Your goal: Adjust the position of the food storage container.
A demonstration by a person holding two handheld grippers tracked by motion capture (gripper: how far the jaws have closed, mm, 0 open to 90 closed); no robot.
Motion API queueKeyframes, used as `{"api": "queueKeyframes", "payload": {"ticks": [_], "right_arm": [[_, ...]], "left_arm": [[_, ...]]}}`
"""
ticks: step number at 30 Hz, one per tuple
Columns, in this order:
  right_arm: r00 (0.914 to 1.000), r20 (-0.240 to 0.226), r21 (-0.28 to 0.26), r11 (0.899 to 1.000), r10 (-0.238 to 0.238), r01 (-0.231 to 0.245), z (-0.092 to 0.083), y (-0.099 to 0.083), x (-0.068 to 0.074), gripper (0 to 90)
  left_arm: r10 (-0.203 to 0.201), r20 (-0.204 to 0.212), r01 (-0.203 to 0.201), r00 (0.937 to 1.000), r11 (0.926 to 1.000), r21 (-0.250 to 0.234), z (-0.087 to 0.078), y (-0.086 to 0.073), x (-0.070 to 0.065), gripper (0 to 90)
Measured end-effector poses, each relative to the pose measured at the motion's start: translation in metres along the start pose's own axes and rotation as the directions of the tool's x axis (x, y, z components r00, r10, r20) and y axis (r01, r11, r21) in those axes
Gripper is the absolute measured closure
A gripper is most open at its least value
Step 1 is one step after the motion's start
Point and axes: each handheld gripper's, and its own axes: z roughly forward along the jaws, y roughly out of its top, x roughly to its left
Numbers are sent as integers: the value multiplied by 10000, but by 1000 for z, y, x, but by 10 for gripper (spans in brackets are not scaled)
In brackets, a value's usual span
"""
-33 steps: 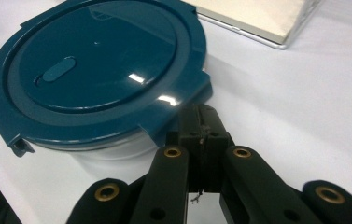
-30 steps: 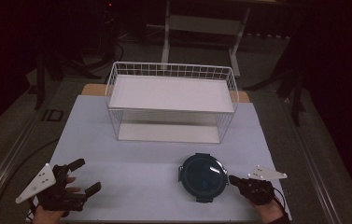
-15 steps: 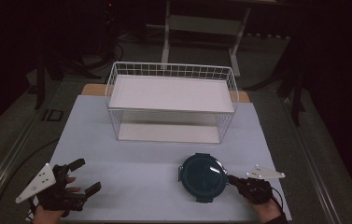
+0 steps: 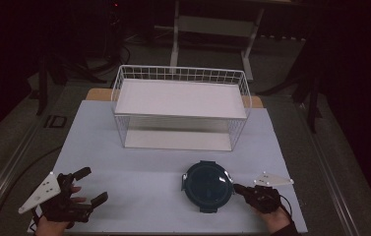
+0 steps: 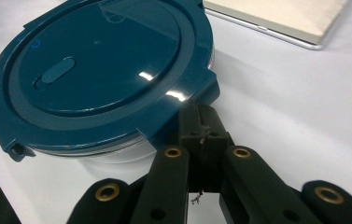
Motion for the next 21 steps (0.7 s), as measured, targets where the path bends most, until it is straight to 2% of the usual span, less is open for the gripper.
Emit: {"api": "queueKeyframes", "payload": {"ticks": [12, 21], "right_arm": [[9983, -541, 112, 9997, -226, 232, 19, 13, 14, 900], [9937, -978, 89, 9984, -541, 553, 35, 23, 23, 900]], "left_arm": [[0, 23, 0, 10000, 10000, 4, 0, 0, 0, 0], [4, 42, -4, 10000, 10000, 44, 1, -1, 0, 0]]}}
